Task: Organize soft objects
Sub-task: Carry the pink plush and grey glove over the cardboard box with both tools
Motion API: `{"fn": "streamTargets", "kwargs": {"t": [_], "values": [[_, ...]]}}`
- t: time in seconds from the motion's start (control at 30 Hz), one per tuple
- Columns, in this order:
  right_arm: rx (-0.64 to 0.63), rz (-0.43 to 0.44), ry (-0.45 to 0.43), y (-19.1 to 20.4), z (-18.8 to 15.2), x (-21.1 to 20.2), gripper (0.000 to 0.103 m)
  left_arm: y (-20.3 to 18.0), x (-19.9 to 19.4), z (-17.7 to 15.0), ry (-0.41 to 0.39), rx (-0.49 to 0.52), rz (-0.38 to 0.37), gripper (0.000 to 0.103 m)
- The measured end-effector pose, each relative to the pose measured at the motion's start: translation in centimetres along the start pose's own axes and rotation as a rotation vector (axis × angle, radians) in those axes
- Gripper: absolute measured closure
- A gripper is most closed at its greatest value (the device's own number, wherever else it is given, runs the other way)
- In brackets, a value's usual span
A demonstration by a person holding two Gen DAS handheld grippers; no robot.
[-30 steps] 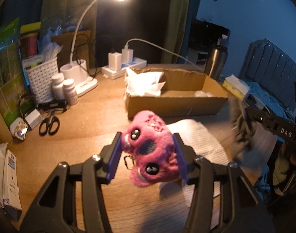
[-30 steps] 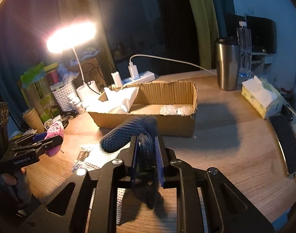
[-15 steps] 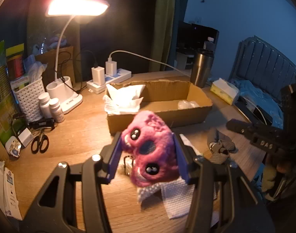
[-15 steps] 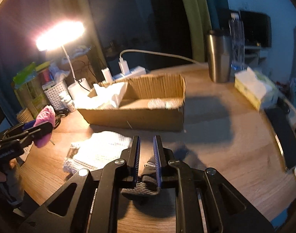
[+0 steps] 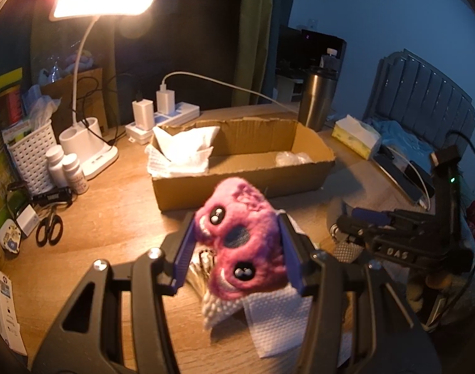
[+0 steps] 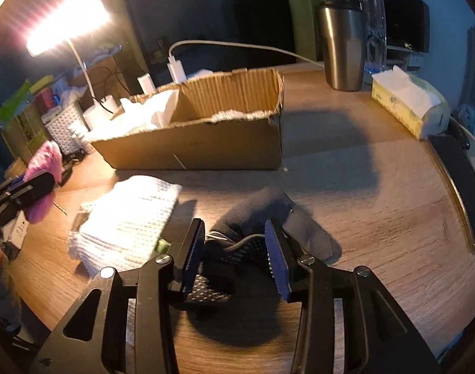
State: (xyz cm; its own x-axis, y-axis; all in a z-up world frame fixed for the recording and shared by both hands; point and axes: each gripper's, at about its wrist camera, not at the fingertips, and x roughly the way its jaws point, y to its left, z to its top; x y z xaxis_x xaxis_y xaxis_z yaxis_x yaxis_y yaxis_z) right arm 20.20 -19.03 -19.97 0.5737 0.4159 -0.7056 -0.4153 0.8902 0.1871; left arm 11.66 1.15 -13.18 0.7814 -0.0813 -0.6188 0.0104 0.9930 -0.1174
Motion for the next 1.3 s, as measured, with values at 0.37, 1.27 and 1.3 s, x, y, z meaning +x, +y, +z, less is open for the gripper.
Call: {"fn": "streamTargets", "kwargs": {"t": [0.37,1.27,1.3], "values": [[-0.069,0.041,0.013,1.1,-0.3,1.3,0.072,-0.1,0.5,0.7,0.002,0.010,-0.003,0.051],[-0.078,0.136,-0.220,1.6,7.0,-4.2,0.072,0.0,1.3,5.0,-0.074,0.029,-0.028,0.051],[-0.080,0.139,-0.224,1.7,7.3,-4.2,0.072,0.0,1.4,5.2,-0.077,0.028,-0.028,0.051]]}}
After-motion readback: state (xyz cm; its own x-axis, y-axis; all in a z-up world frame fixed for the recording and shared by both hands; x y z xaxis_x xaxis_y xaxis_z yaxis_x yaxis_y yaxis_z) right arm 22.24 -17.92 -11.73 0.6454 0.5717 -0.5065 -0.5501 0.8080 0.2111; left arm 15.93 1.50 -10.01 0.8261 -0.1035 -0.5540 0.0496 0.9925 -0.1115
